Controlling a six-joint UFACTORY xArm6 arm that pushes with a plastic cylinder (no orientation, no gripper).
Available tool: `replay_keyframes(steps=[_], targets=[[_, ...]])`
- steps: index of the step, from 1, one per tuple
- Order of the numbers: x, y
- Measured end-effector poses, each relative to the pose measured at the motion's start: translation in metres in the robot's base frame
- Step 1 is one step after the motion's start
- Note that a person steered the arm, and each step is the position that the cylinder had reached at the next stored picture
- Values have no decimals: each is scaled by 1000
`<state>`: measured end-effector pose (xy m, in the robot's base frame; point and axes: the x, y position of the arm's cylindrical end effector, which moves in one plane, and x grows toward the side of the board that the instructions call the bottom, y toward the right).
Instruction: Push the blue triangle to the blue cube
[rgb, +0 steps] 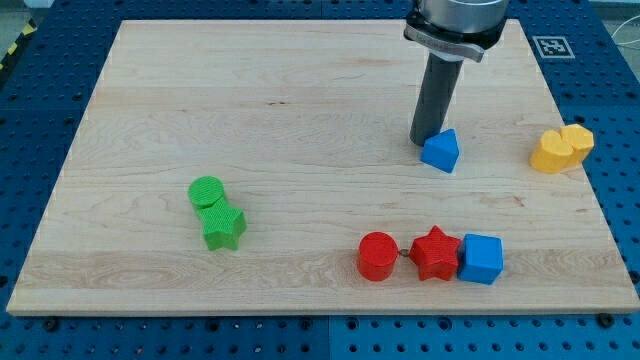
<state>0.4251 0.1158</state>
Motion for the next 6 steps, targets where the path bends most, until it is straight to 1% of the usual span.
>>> replay_keyframes(steps=[1, 2, 5, 6], targets=[[-14, -14], [-11, -8], [53, 74], [87, 81]])
